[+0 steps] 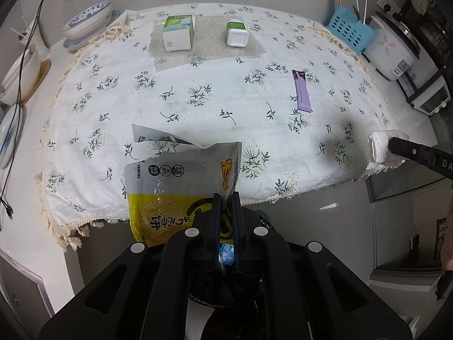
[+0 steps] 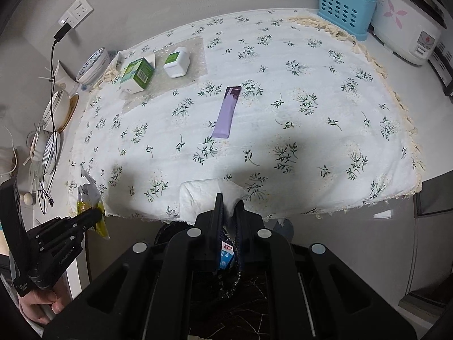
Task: Collect trash
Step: 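Lift the yellow bag and white tissue and carry them down to the bin, then open the left tool to drop the yellow bag while the right tool releases the tissue, then raise both open tools back above the table, then grasp the green medicine box with the left tool while the right tool grasps the purple packet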
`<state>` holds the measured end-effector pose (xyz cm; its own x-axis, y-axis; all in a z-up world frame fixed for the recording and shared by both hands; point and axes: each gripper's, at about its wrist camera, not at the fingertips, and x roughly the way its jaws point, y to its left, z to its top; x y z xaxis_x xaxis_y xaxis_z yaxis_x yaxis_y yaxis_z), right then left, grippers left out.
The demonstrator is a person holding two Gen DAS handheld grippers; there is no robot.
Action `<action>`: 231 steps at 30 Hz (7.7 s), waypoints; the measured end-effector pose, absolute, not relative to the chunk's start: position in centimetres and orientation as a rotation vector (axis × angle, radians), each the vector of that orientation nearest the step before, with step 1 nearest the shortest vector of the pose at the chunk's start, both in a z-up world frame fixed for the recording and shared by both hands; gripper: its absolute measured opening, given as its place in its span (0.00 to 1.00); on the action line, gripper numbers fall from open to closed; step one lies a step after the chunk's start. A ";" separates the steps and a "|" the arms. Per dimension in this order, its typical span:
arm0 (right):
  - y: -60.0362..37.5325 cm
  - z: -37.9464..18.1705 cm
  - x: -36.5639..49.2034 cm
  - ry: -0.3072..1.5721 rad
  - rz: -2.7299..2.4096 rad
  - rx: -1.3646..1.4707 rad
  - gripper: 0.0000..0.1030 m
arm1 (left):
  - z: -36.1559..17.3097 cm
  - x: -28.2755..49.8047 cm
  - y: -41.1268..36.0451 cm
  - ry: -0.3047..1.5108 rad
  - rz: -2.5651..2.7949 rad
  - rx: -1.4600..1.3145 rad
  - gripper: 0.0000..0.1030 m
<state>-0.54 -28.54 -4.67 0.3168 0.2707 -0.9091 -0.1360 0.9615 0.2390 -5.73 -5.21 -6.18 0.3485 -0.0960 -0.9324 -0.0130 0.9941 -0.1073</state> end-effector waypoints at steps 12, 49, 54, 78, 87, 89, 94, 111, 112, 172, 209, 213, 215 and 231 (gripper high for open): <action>-26.5 -5.4 -4.1 1.221 0.319 0.101 0.07 | -6.4 -8.7 -4.5 1.197 -0.064 -0.107 0.06; -19.5 -19.8 -11.9 1.339 0.478 -0.077 0.07 | -21.6 -17.2 -4.7 1.248 -0.131 -0.145 0.06; -20.0 -21.6 -11.9 1.367 0.460 -0.077 0.07 | -23.9 -16.7 -5.2 1.280 -0.120 -0.135 0.06; -20.0 -23.4 -12.4 1.392 0.408 -0.085 0.07 | -26.2 -14.9 -5.8 1.261 -0.108 -0.182 0.61; -16.5 -24.9 -12.0 1.396 0.433 -0.120 0.08 | -23.6 -16.4 -1.6 1.190 0.010 -0.249 0.93; -15.5 -25.4 -11.8 1.400 0.439 -0.129 0.08 | -23.3 -16.7 -0.7 1.191 0.033 -0.251 0.94; -14.0 -26.6 -11.6 1.411 0.451 -0.157 0.09 | -23.0 -17.3 1.2 1.198 0.077 -0.252 0.94; -12.9 -28.0 -11.3 1.414 0.451 -0.202 0.32 | -23.5 -17.8 2.8 1.220 0.090 -0.256 0.94; -12.9 -27.9 -11.3 1.410 0.448 -0.205 0.36 | -23.5 -17.8 2.8 1.221 0.090 -0.253 0.94; -23.9 -4.3 1.3 0.967 0.271 -0.135 0.91 | -6.9 -4.0 0.0 1.041 0.089 -0.181 0.94; -23.0 -13.5 16.8 1.337 0.228 -0.064 0.45 | -11.8 22.6 2.5 1.121 0.179 -0.218 0.85; -22.6 -14.1 17.1 1.377 0.220 -0.060 0.35 | -12.0 23.8 2.7 1.149 0.175 -0.223 0.73; -22.5 -14.1 17.1 1.383 0.207 -0.056 0.30 | -12.0 24.1 3.0 1.153 0.190 -0.230 0.61; -22.3 -12.5 17.0 1.392 0.194 -0.003 0.14 | -9.9 20.3 3.2 1.105 0.200 -0.202 0.47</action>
